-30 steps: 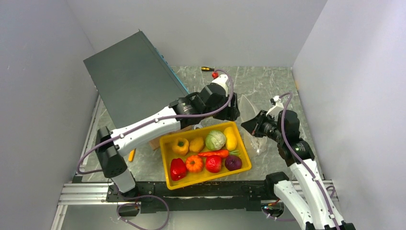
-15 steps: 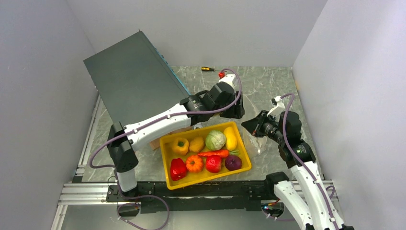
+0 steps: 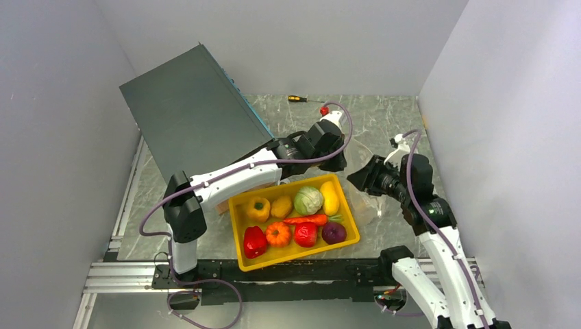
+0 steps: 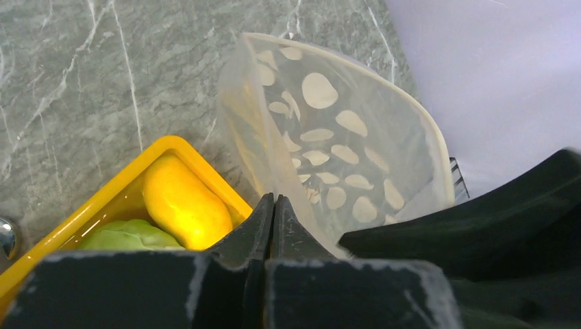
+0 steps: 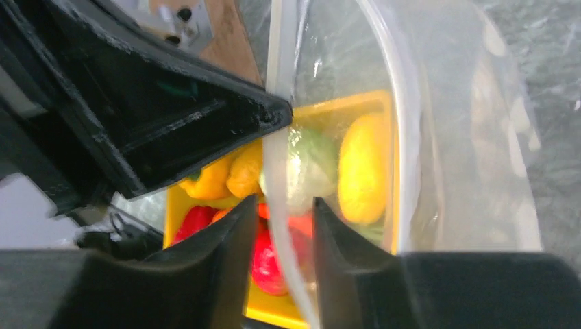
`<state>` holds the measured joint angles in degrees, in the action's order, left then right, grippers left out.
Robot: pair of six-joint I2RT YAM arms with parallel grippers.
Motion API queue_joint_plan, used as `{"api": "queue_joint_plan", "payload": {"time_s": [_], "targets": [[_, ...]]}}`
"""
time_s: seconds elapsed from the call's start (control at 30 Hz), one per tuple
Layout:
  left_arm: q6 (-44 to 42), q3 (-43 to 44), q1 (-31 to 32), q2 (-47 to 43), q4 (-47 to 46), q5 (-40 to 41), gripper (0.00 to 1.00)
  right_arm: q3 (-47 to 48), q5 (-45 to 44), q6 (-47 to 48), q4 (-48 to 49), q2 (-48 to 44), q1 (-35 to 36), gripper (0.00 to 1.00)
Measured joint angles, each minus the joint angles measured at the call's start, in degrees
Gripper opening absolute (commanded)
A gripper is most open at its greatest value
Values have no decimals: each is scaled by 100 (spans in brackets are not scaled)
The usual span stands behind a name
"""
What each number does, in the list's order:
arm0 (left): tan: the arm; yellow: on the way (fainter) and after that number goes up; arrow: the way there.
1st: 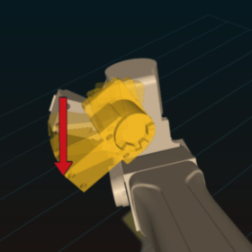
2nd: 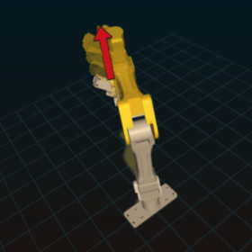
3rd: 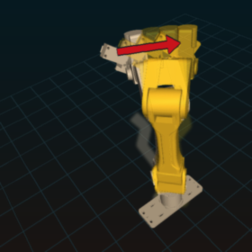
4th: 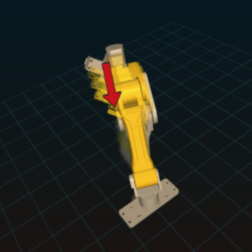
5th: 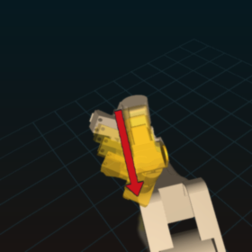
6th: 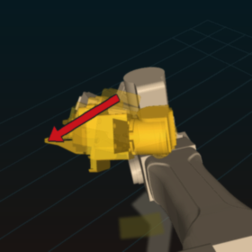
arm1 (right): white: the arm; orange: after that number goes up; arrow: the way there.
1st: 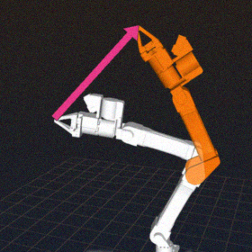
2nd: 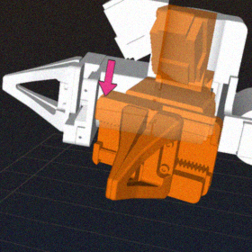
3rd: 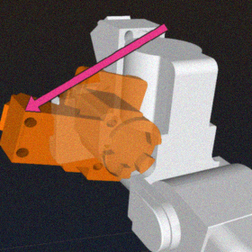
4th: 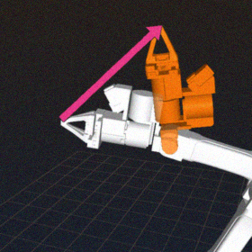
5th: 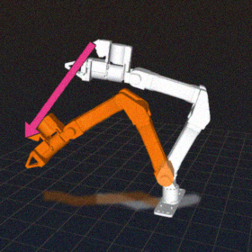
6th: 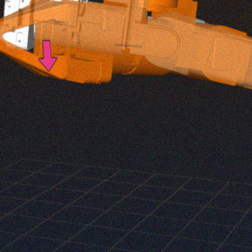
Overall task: Place the food in the zip-top bag and seal the zipper
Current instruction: Open the zipper of the food storage bag at the center of the board.
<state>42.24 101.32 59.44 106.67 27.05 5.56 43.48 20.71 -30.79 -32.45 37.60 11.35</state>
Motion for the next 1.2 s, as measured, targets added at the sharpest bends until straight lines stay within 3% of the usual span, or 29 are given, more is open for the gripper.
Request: {"api": "queue_joint_plan", "payload": {"time_s": [0.03, 0.13, 0.47, 0.63, 0.9, 1.2], "targets": [[-37, 0, 0, 0, 7, -4, 0, 201, -129, 26, -212, 90, 0, 59], [-63, -61, 0, -11, -81, -20, 0, 986, -516, 94, -909, 361, 0, 64], [-90, -262, 0, -42, -280, -317, 0, 2896, -2020, 280, -2861, 916, 0, 63], [-87, -262, 0, -46, -282, -398, 0, 3016, -2356, 442, -3185, 1145, 0, 52], [-85, -254, 0, -46, -273, -474, 0, 2855, -2210, 518, -3224, 1292, 0, 60], [-55, -57, 0, -44, -273, -595, 0, 2841, -2264, 566, -3226, 1307, 107, 60]]}}
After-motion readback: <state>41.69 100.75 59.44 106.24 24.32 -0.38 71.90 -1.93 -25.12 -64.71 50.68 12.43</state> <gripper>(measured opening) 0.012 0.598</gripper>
